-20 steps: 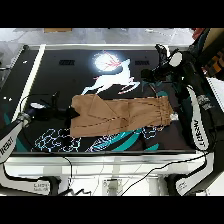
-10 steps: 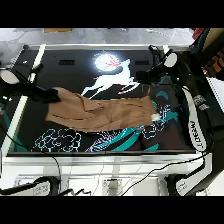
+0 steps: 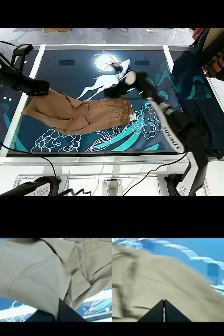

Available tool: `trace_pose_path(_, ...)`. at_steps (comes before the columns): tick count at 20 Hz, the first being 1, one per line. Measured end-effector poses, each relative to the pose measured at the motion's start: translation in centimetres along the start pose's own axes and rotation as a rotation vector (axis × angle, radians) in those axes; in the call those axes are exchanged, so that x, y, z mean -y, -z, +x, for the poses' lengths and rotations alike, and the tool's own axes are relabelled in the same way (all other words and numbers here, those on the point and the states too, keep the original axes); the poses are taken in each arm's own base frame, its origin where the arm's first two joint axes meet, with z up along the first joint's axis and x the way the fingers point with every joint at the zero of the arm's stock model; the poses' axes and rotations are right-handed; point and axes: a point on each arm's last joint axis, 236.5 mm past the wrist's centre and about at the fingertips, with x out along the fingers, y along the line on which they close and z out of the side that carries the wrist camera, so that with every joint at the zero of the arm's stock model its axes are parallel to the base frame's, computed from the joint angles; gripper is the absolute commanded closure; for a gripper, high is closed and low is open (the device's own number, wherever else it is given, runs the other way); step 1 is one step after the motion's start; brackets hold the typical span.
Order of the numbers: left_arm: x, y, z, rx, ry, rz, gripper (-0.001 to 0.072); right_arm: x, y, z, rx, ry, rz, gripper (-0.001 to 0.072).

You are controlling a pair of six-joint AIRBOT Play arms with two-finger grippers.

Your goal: Fold the clothes and pants, and hang the long-sleeved shirts on hangers.

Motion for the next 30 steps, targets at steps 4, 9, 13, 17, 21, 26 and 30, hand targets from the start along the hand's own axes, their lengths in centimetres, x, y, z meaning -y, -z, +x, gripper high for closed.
trace_pose_path(4,0.6,-0.1,-0.3,0.004,0.000,0.012,0.0693,-9.6,2.4,6.3,0.031,-0.118,-0.053,0.0685)
trace_pose_path(9,1.4,-1.7,-0.3,0.070,0.029,0.014,0.0693,-18.6,4.3,9.4,0.123,-0.224,-0.096,0.0685)
trace_pose_path(13,3.7,-3.4,0.4,0.119,0.128,0.008,0.0692,-18.0,4.2,9.5,0.130,-0.194,-0.126,0.0684)
trace_pose_path(17,7.9,-4.2,2.3,0.099,0.280,0.014,0.0692,-9.0,1.7,6.6,0.081,-0.025,-0.142,0.0684)
trace_pose_path(21,15.2,-4.9,5.6,0.063,0.447,0.060,0.0692,3.8,-2.2,-1.1,0.085,0.161,-0.066,0.0684)
trace_pose_path(26,27.1,-5.6,11.1,0.082,0.604,0.121,0.0226,16.5,-3.4,-11.4,0.120,0.301,0.122,0.0684)
trace_pose_path(30,32.5,-5.1,14.4,0.116,0.629,0.163,-0.0005,22.6,-2.1,-16.3,0.124,0.365,0.233,0.0684)
